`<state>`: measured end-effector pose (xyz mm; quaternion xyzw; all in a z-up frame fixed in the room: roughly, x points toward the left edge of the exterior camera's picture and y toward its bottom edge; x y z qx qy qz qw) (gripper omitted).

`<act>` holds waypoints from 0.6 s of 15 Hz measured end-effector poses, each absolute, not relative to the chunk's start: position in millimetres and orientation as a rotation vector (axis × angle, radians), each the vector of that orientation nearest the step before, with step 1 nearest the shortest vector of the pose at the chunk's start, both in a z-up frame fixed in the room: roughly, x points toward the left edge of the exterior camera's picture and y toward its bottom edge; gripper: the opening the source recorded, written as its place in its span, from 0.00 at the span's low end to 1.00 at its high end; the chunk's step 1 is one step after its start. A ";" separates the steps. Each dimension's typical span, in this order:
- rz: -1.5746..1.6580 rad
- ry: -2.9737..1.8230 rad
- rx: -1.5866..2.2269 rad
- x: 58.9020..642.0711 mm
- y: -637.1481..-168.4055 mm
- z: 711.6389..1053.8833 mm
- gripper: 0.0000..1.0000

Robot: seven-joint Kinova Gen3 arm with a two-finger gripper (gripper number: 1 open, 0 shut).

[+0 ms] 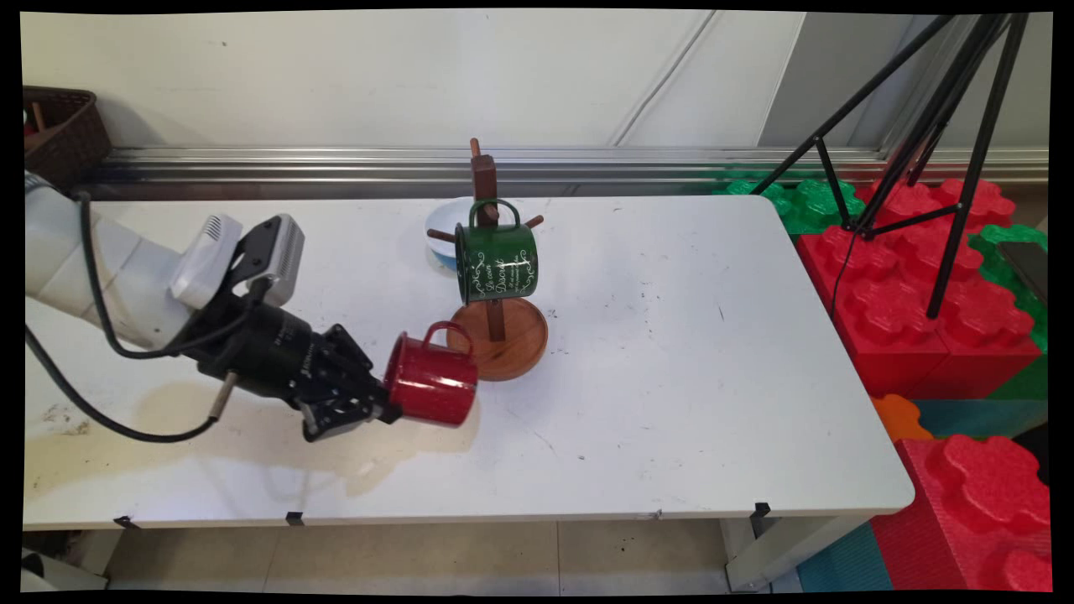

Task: Place the picked object on the table

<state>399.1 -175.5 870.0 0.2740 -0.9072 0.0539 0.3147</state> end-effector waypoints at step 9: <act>0.190 -2.544 0.677 424.5 -180.4 896.0 0.00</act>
